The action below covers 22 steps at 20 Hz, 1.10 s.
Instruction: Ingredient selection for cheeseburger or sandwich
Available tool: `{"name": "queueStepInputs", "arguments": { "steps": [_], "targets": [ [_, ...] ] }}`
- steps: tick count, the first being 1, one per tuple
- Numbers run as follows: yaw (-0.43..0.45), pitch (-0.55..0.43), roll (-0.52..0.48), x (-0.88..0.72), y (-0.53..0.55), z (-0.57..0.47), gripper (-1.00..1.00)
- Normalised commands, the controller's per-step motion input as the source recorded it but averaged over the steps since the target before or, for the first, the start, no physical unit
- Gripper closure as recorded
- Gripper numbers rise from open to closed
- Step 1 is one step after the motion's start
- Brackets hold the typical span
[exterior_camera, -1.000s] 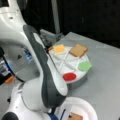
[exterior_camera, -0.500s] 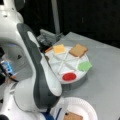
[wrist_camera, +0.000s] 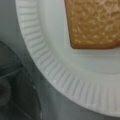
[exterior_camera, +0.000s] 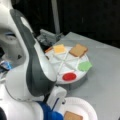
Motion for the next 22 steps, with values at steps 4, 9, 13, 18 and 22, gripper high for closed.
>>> {"name": "queueStepInputs", "arguments": {
  "steps": [4,9,13,18,22],
  "targets": [
    [-0.191,0.074,-0.409,-0.50,0.60,0.07,-1.00],
    [-0.214,0.017,-0.614,-0.58,0.73,0.15,-1.00],
    [-0.208,-0.018,-0.704,-0.62,0.76,0.27,-1.00],
    [-0.215,-0.029,-0.694,-0.58,0.65,0.31,-1.00],
    [-0.171,-0.045,-0.576,-0.48,0.43,0.16,-1.00]
  ]
}}
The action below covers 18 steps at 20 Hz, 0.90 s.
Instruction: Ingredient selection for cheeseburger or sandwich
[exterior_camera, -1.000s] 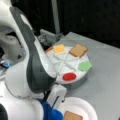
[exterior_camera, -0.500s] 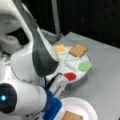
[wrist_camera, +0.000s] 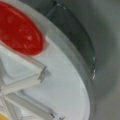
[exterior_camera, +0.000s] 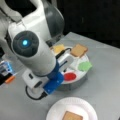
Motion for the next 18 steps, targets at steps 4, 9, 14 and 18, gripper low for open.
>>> {"name": "queueStepInputs", "arguments": {
  "steps": [4,9,14,18],
  "targets": [
    [-0.100,-0.096,-0.410,-0.34,0.24,-0.05,-1.00],
    [-0.015,-0.081,-0.263,-0.32,0.15,-0.09,-1.00],
    [0.007,-0.103,-0.206,-0.29,0.19,-0.10,-1.00],
    [0.027,-0.178,-0.180,-0.27,0.25,-0.15,-1.00]
  ]
}}
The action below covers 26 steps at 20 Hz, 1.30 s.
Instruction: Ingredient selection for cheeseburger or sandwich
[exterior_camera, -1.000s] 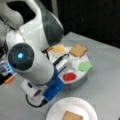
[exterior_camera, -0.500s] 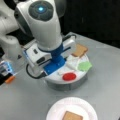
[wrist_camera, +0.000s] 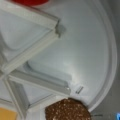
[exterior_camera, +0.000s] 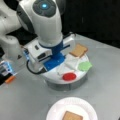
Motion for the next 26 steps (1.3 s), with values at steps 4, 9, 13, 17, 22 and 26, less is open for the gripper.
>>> {"name": "queueStepInputs", "arguments": {
  "steps": [4,9,13,17,22,26],
  "targets": [
    [0.116,-0.232,-0.124,-0.34,0.41,-0.05,-1.00],
    [0.162,-0.277,-0.095,-0.36,0.45,-0.02,-1.00],
    [0.146,-0.271,-0.056,-0.43,0.27,-0.10,-1.00],
    [0.091,-0.274,-0.028,-0.44,0.16,-0.14,-1.00],
    [0.057,-0.281,-0.009,-0.39,0.15,-0.15,-1.00],
    [0.050,-0.296,-0.010,-0.33,0.13,-0.19,-1.00]
  ]
}}
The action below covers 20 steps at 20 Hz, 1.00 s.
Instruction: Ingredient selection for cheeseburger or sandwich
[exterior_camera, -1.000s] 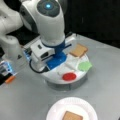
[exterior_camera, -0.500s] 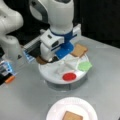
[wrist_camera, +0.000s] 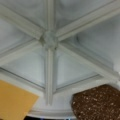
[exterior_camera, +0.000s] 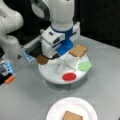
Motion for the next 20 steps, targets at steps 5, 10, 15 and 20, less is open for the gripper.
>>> {"name": "queueStepInputs", "arguments": {
  "steps": [5,10,15,20],
  "targets": [
    [0.032,-0.295,-0.011,-0.31,0.13,-0.22,-1.00],
    [0.002,-0.264,-0.060,-0.32,0.12,-0.27,-1.00],
    [0.002,-0.252,-0.090,-0.34,0.08,-0.29,-1.00],
    [-0.004,-0.247,-0.085,-0.30,0.08,-0.22,-1.00]
  ]
}}
